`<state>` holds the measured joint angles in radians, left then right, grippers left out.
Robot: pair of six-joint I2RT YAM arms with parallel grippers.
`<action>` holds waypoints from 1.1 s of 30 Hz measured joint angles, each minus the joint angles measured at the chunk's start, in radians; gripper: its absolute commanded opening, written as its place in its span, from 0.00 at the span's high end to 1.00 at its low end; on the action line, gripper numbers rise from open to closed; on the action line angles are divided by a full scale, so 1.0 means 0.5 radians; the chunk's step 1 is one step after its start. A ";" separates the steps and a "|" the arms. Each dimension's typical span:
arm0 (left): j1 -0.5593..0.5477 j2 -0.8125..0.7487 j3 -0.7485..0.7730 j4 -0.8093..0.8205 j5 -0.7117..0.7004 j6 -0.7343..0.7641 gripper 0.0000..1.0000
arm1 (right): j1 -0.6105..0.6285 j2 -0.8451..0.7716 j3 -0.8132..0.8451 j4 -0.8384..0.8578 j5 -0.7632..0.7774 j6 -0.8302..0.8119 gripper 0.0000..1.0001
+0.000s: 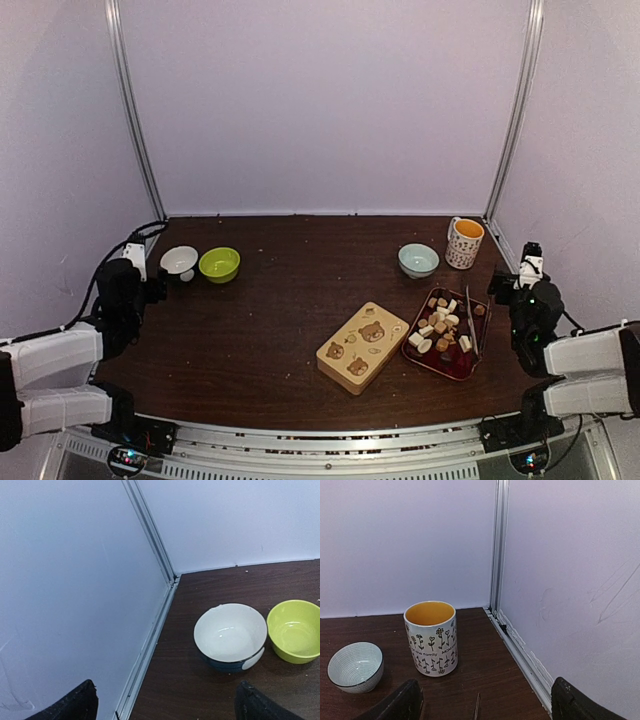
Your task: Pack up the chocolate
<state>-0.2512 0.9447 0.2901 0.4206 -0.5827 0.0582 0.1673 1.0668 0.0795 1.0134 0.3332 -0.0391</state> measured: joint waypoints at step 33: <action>0.482 0.951 0.008 1.148 0.771 -0.017 0.02 | -0.056 0.597 0.264 0.281 -0.021 0.092 0.00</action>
<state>-0.0101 1.4200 0.2939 0.9947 -0.1974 0.0498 0.1394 1.3651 0.2115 1.1538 0.3229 0.0071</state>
